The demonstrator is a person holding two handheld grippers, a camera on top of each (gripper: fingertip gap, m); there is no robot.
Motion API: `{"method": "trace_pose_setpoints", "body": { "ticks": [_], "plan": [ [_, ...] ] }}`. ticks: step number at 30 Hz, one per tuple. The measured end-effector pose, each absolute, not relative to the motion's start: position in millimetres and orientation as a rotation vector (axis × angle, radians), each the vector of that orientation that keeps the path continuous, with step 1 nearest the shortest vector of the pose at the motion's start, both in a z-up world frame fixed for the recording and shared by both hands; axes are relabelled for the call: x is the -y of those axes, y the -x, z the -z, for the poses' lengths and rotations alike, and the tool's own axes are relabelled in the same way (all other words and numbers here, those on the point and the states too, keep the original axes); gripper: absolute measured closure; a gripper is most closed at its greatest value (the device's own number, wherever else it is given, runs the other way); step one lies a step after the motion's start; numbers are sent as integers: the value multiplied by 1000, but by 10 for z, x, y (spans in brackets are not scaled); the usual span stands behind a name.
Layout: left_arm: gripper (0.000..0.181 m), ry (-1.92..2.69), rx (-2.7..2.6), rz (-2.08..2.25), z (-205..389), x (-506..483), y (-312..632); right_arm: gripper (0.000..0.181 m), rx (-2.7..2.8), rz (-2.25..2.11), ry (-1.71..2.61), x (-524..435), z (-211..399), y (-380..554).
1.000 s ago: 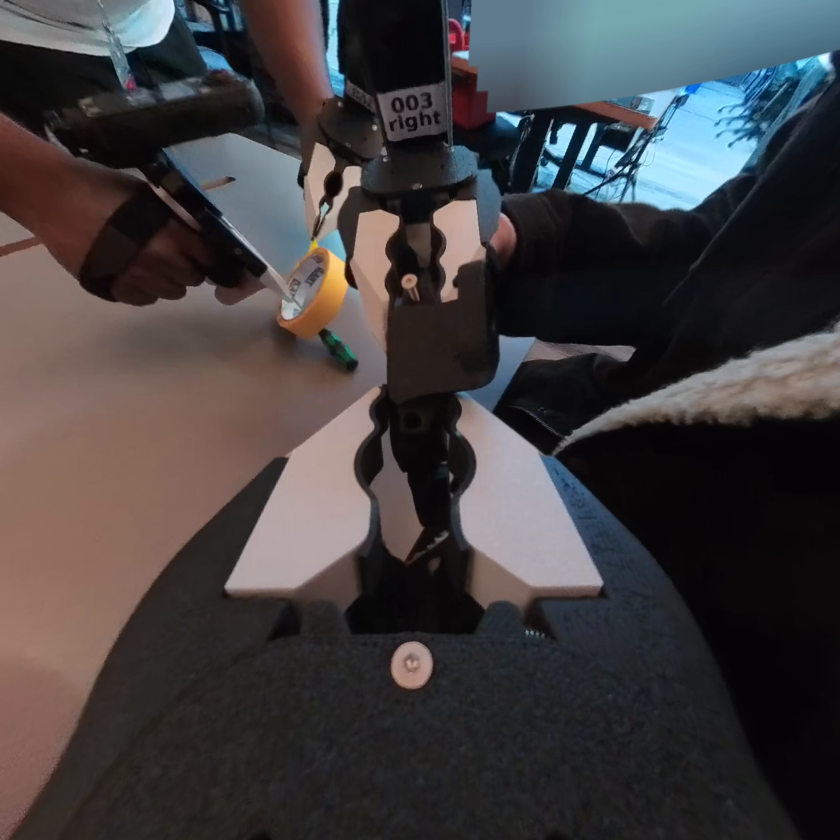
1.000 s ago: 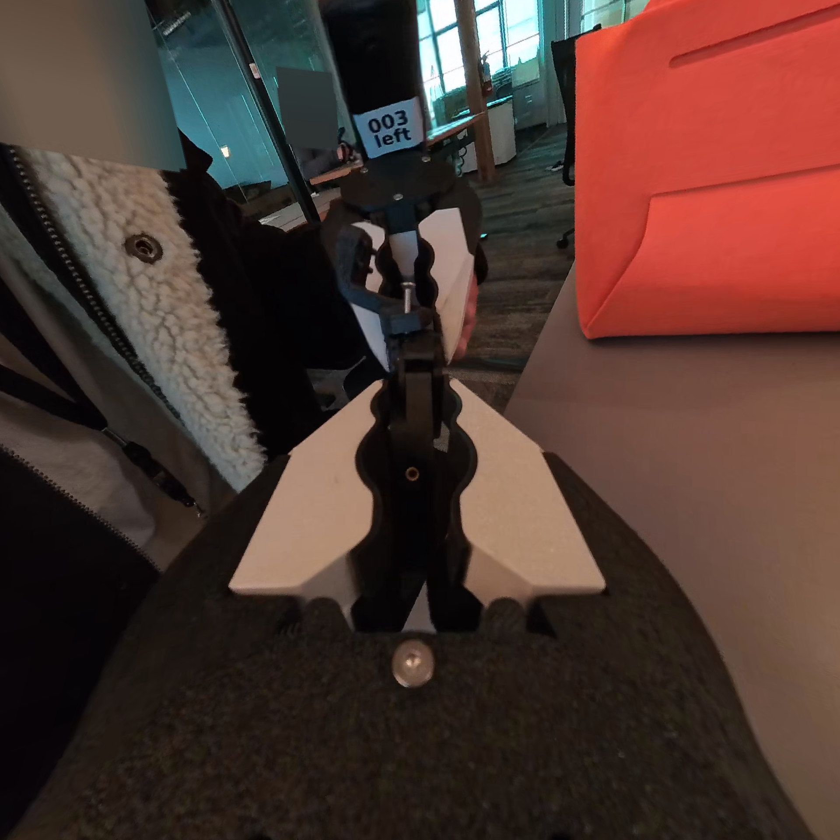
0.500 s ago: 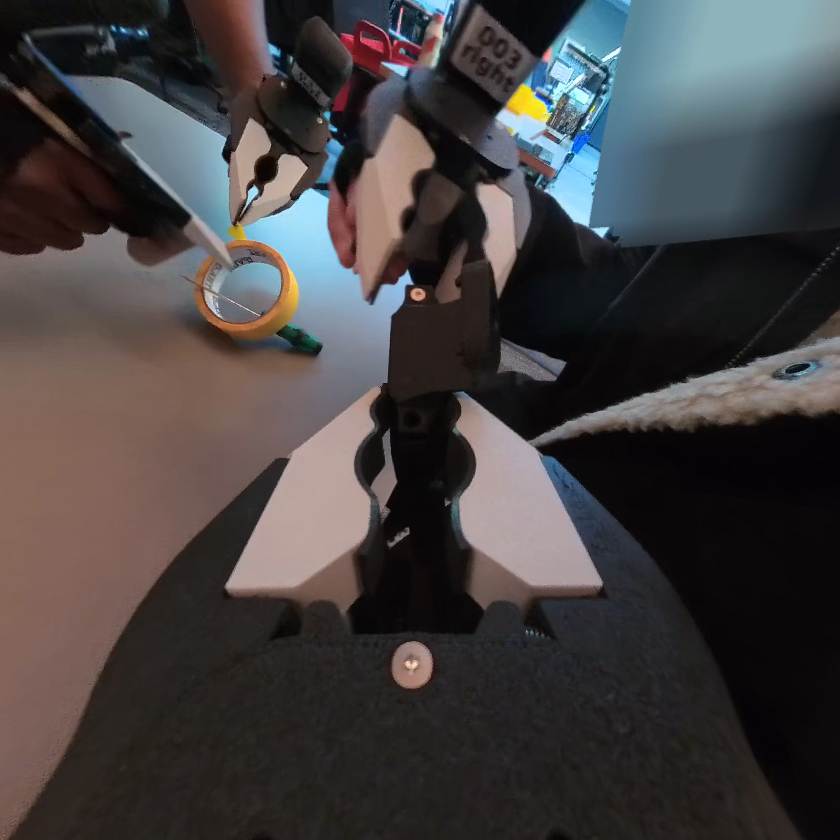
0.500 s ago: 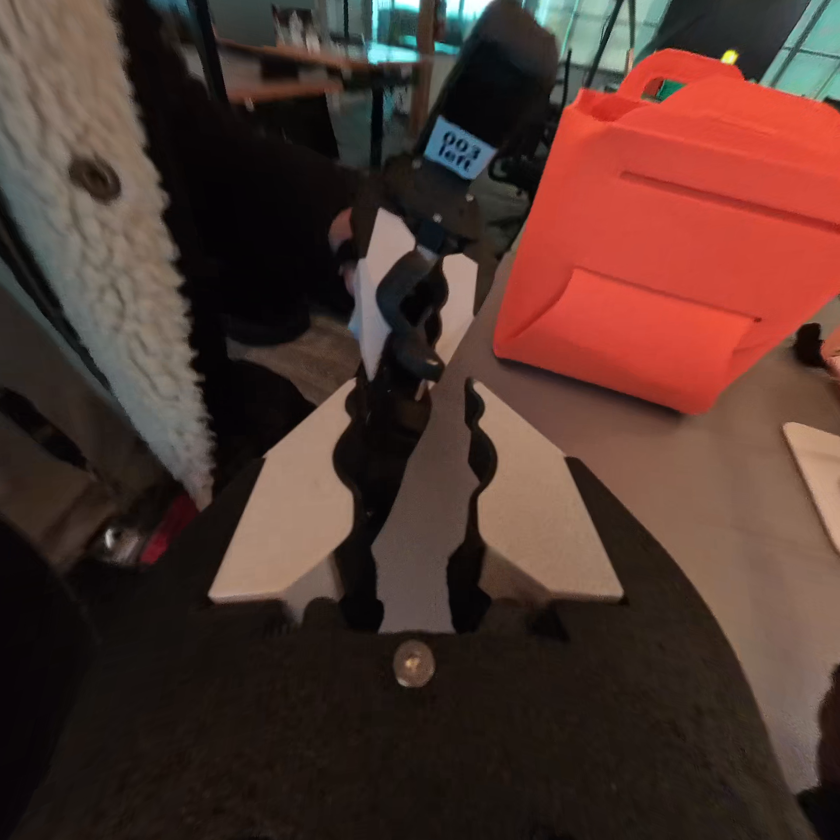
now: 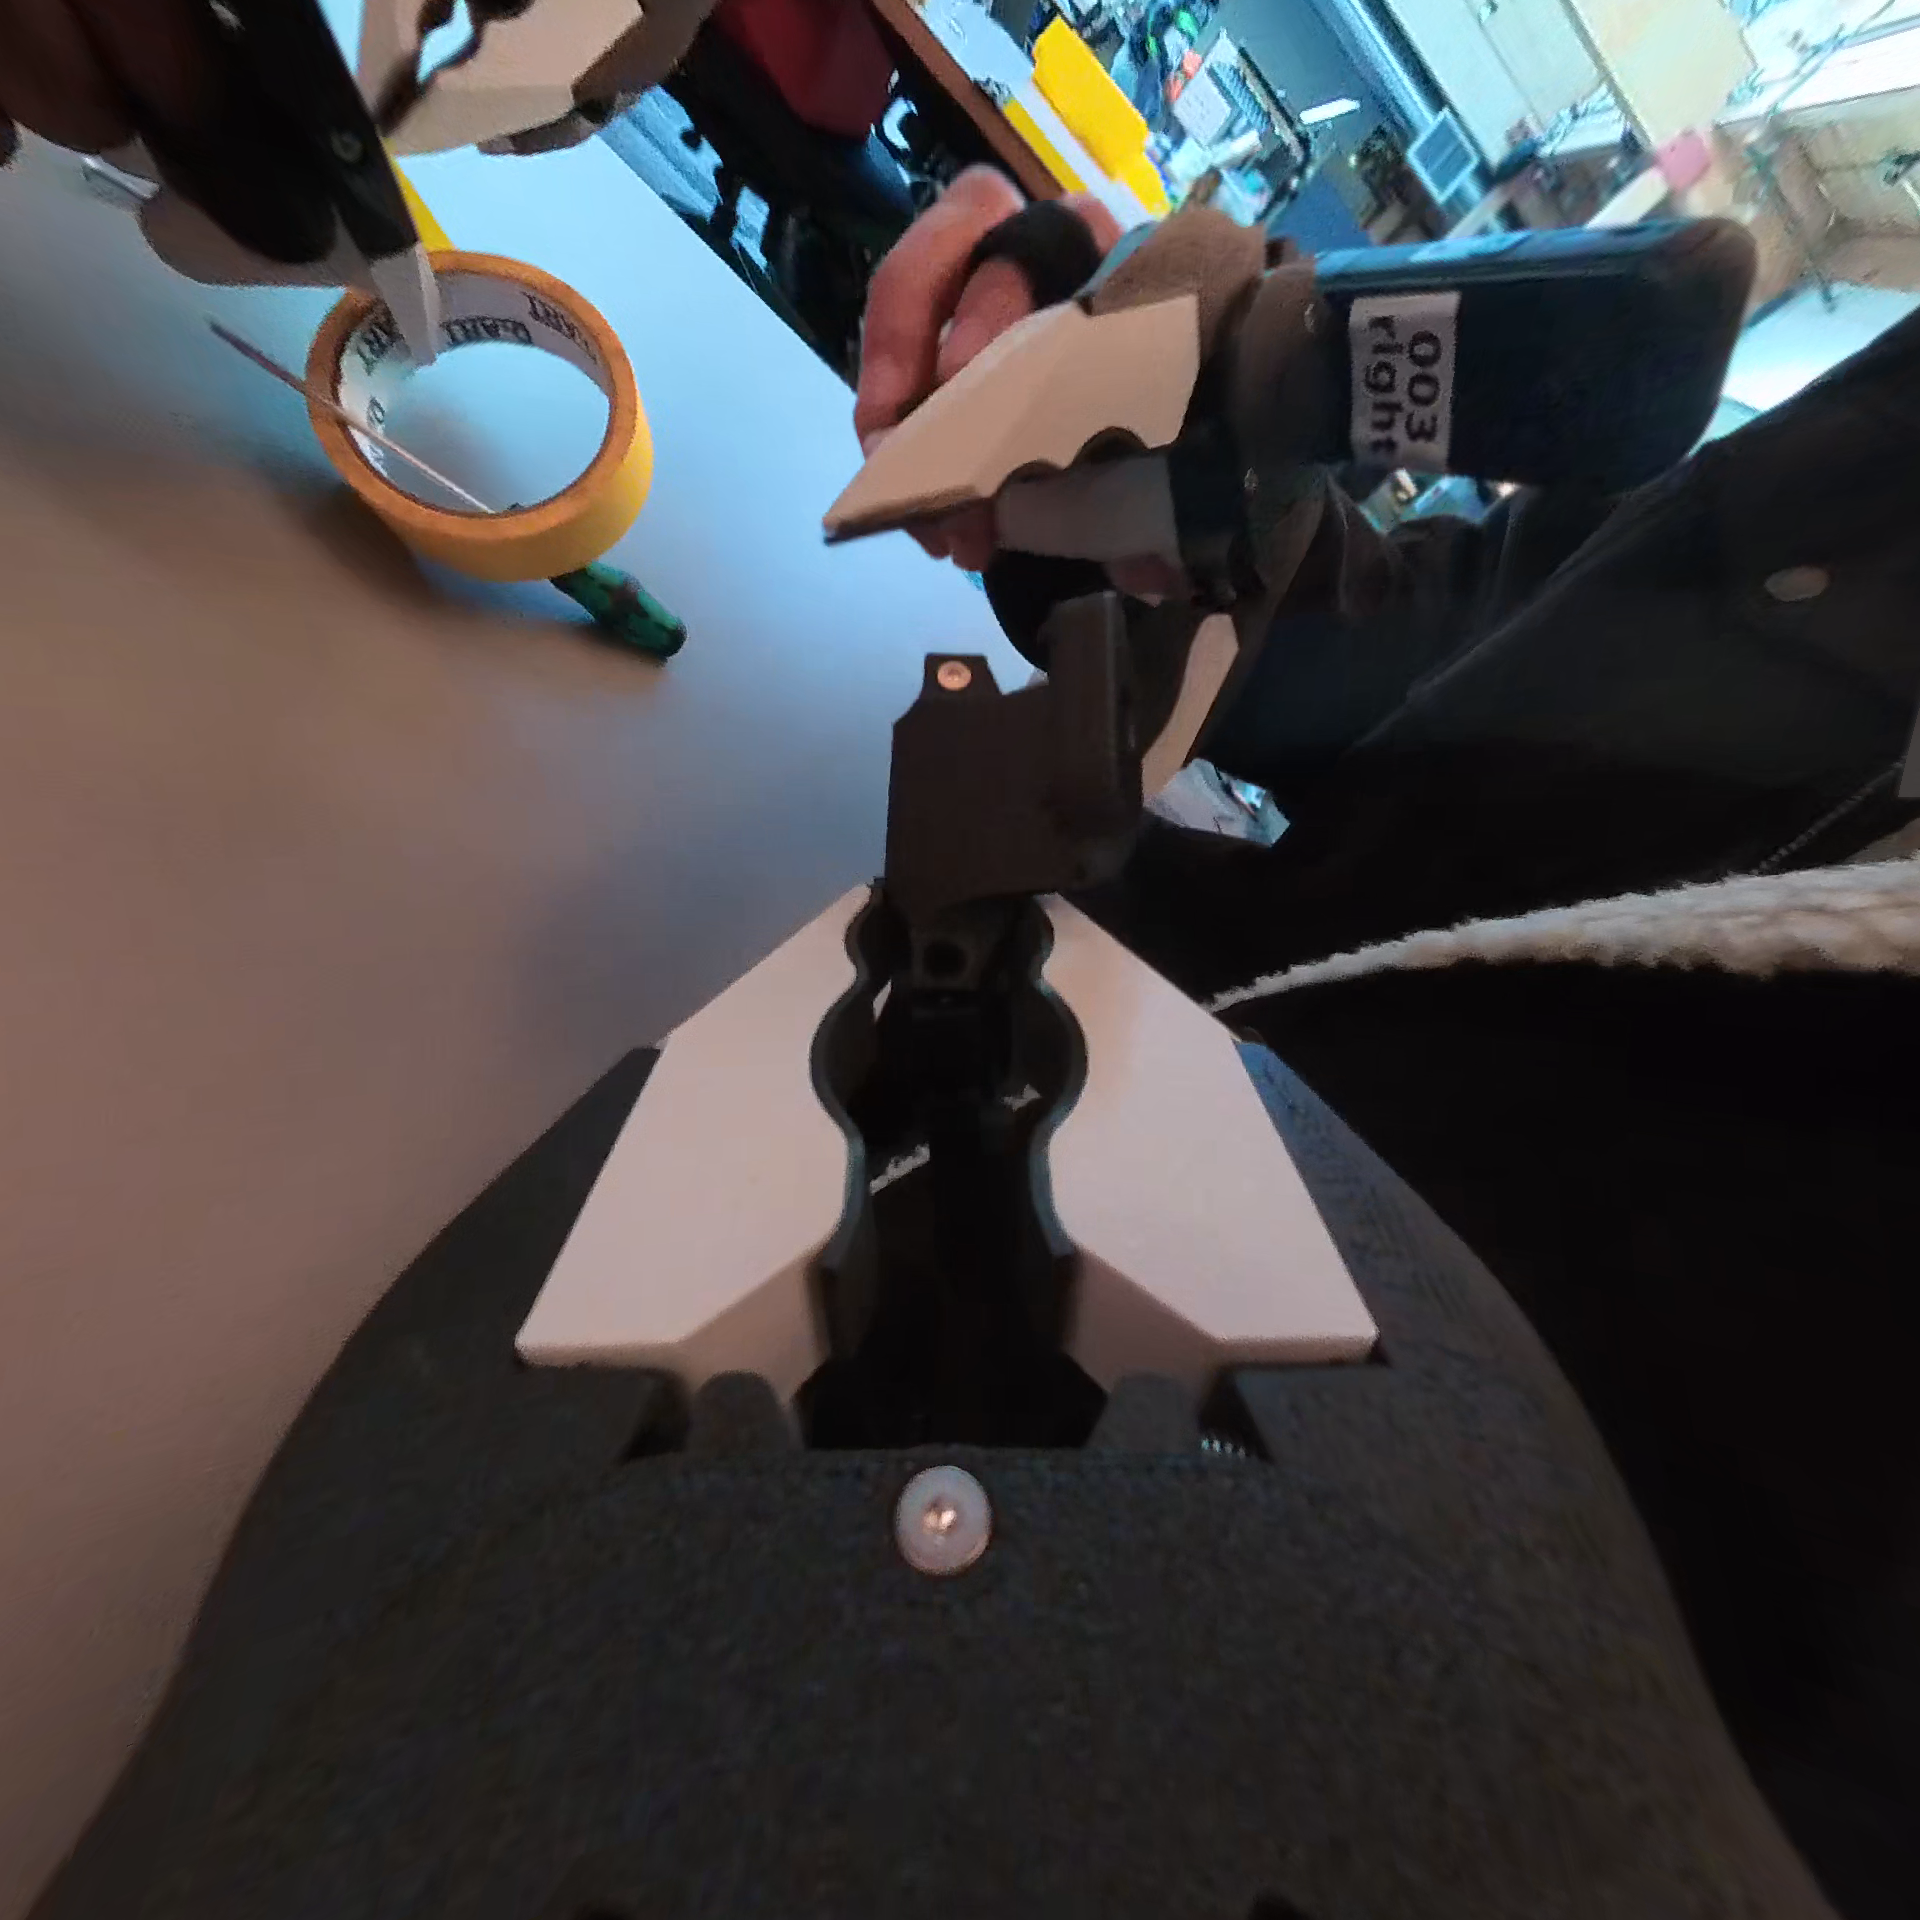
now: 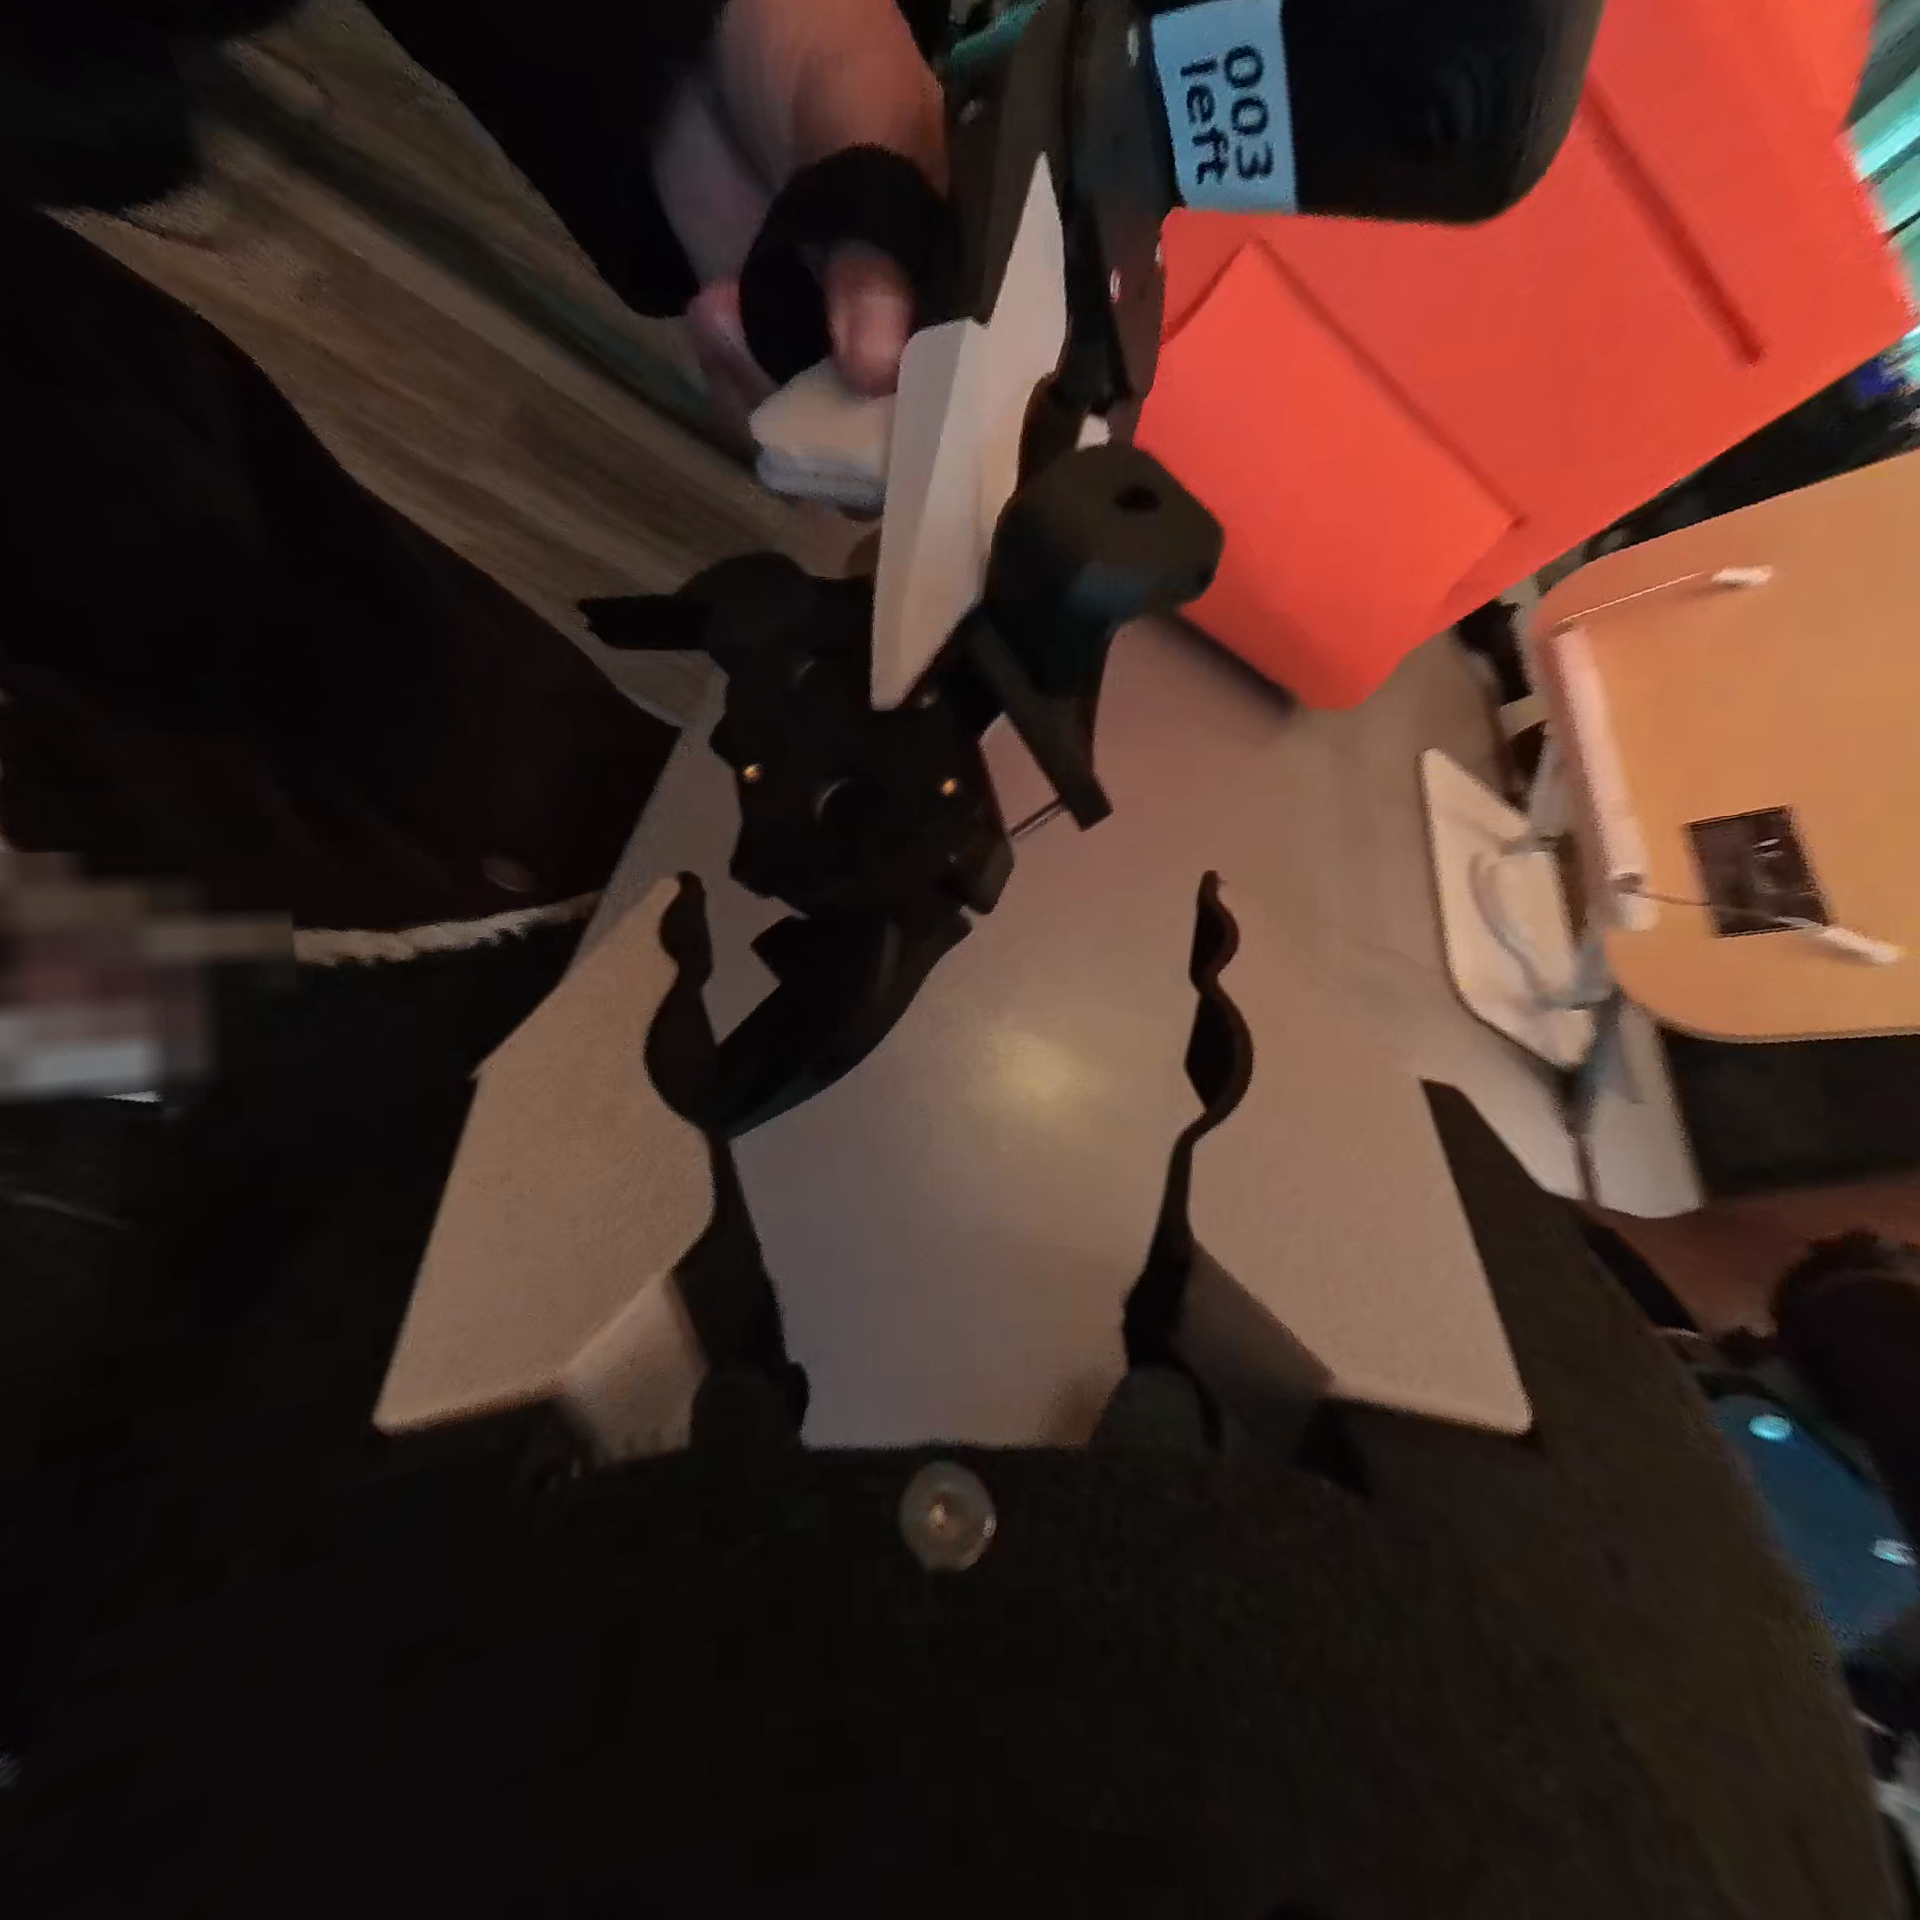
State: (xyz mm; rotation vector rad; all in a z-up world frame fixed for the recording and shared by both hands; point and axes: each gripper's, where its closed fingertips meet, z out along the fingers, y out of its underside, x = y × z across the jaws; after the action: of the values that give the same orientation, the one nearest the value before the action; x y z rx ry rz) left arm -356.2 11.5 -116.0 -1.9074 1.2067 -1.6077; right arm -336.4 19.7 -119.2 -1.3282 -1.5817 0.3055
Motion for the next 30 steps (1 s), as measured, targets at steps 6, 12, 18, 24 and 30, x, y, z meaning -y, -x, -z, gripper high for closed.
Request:
{"method": "trace_pose_setpoints", "body": {
  "ticks": [6,12,18,24,30],
  "plan": [
    [159,1867,-1251,1601,1062,-112,3515,96,1617,-340,1466,-129,1303,3303],
    [159,1784,-1275,1592,937,-63,3513,133,1255,-1137,1745,-31,1104,3326],
    [159,1777,-1344,1525,958,-21,3523,159,1135,-1359,1750,-24,1023,3441],
    [159,1821,-1430,1443,964,-35,3589,161,1161,-1358,1718,-7,1036,3479],
    [159,1853,-1488,1398,981,-22,3609,161,1112,-1419,1686,-30,990,3482]
  ]
}}
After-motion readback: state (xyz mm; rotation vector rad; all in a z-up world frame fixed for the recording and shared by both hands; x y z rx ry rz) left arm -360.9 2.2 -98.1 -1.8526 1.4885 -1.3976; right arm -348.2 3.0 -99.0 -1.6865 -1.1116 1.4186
